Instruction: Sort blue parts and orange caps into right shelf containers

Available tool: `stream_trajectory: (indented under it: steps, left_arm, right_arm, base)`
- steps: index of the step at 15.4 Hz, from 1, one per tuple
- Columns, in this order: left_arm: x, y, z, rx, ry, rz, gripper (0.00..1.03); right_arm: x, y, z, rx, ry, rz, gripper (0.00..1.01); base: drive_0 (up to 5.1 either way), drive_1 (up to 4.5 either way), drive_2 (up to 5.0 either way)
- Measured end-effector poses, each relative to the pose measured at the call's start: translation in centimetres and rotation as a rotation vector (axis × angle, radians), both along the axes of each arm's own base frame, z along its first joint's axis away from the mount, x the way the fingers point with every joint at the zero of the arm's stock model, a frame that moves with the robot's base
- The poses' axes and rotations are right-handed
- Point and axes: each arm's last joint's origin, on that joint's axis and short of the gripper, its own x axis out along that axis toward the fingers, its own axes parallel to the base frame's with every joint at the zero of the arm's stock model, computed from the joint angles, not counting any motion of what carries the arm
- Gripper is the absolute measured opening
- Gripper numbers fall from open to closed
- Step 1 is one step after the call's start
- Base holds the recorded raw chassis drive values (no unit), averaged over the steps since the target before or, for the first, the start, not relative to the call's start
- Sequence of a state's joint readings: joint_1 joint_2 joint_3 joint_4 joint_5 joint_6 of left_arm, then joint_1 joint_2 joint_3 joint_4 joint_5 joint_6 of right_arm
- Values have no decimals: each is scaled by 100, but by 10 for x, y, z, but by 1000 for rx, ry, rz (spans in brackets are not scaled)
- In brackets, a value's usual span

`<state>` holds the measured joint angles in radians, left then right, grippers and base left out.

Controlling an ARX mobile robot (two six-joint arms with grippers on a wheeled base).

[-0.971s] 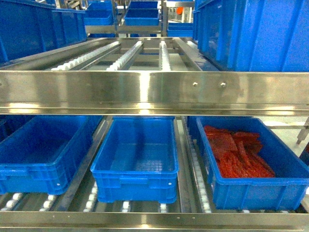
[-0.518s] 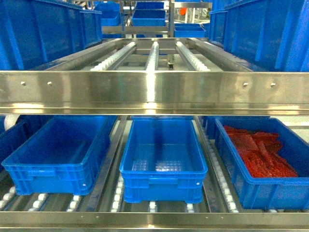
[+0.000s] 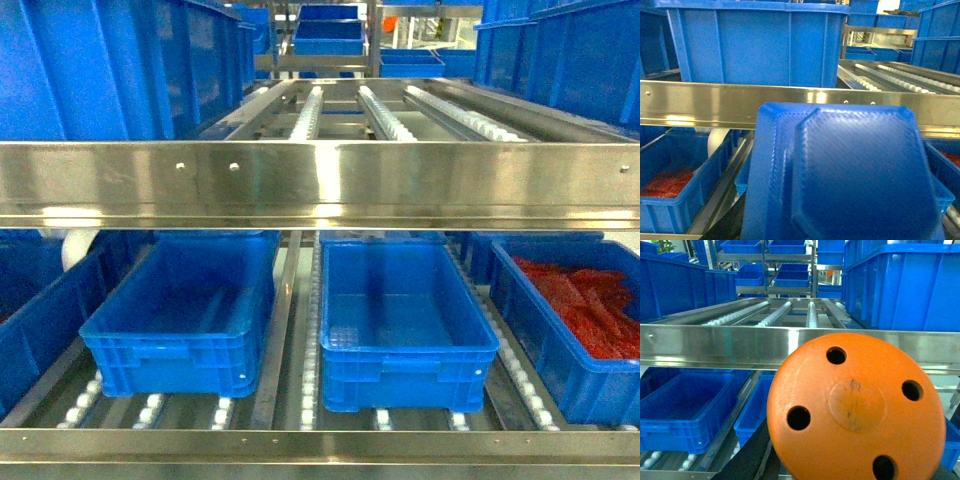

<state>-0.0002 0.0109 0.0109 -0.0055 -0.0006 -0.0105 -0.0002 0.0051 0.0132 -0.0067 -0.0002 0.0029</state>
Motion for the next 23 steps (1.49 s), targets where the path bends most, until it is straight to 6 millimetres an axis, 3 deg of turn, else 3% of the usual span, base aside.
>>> stream_trajectory:
  steps: [4,23]
  left_arm:
    - [0,0,0,0,0,0,43]
    - [0,0,0,0,-3,0,43]
  right_arm:
    - [0,0,0,0,-2,0,44]
    - [0,0,0,0,-2,2,44]
  base:
    - [-478,168,340]
    - [0,0,0]
